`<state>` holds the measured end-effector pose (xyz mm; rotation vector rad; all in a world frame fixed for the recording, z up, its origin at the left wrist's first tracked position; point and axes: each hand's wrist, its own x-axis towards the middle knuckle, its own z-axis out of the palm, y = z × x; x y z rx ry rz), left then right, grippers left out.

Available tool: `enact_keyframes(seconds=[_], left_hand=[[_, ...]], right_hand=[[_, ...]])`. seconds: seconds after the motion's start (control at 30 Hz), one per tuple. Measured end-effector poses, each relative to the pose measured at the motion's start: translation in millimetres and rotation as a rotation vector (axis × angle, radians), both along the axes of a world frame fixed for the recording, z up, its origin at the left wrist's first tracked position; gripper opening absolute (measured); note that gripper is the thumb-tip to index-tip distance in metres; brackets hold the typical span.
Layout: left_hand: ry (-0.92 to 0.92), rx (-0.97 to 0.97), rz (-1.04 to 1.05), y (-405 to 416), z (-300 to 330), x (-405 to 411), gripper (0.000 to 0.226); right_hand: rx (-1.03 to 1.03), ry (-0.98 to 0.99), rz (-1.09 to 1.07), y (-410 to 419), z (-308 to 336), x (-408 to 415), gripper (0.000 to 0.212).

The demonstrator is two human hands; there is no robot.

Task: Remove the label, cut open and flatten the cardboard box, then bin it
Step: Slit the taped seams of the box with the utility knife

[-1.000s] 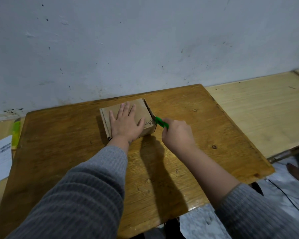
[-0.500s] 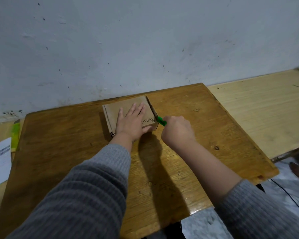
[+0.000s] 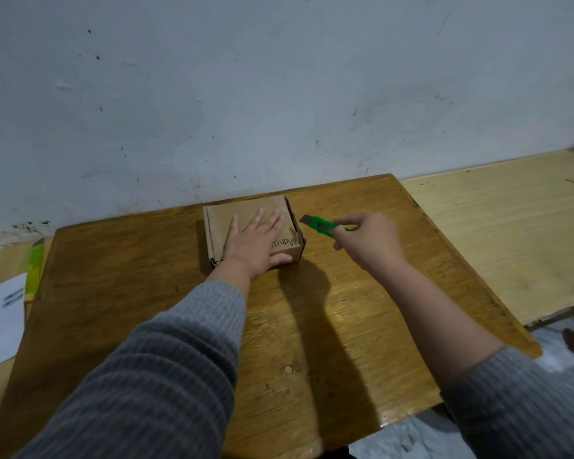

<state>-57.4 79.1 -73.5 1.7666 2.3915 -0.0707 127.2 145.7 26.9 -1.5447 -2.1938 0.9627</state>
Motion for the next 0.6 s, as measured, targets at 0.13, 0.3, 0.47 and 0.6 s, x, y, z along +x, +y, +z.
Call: enact_keyframes(seconds=[0.13,0.3,0.47,0.6], left_hand=[[-0.002,-0.01,-0.02,2.6,1.2,-4.4,0.09],[-0.049,0.133,0.137,4.9,-1.7,3.0,0.077],[0.005,0.207,0.322,8.2,-7.2,16.7,0.064],[-0.007,0.238,0.321,7.3,-10.2,12.3,0.061]], right_hand=[[0.028,0.046,0.059,24.4,6.8,-13.1,0.032],[0.009,0.017,0.184,51.9,-22.6,-39.0,0.038],[0.019,0.08,0.443,76.2,-38.9,-80.7,0.035],[0.131,0.042,0.629,93.0,-47.2,-119.7,0.035]])
